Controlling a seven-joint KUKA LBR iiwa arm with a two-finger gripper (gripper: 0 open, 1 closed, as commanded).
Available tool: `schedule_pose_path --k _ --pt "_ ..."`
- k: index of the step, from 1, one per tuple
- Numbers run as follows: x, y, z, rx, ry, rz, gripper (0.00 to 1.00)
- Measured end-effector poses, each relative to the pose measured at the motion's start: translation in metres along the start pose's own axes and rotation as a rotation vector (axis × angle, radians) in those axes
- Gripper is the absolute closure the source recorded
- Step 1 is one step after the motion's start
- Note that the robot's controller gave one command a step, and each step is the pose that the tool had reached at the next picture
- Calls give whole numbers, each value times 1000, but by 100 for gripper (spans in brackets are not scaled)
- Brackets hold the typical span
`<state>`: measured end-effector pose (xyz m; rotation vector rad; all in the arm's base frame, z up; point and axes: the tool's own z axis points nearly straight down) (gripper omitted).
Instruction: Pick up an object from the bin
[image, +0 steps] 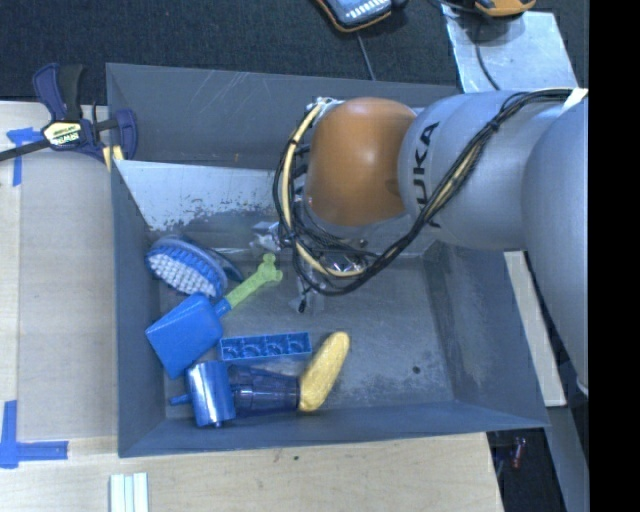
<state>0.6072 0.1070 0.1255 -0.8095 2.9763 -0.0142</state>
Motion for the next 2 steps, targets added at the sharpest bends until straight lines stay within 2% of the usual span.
schedule_pose_path --k 1,2 --pt "-2 14 -11 4 -13 35 0" --pt "-11 11 57 -1 0 -79 0"
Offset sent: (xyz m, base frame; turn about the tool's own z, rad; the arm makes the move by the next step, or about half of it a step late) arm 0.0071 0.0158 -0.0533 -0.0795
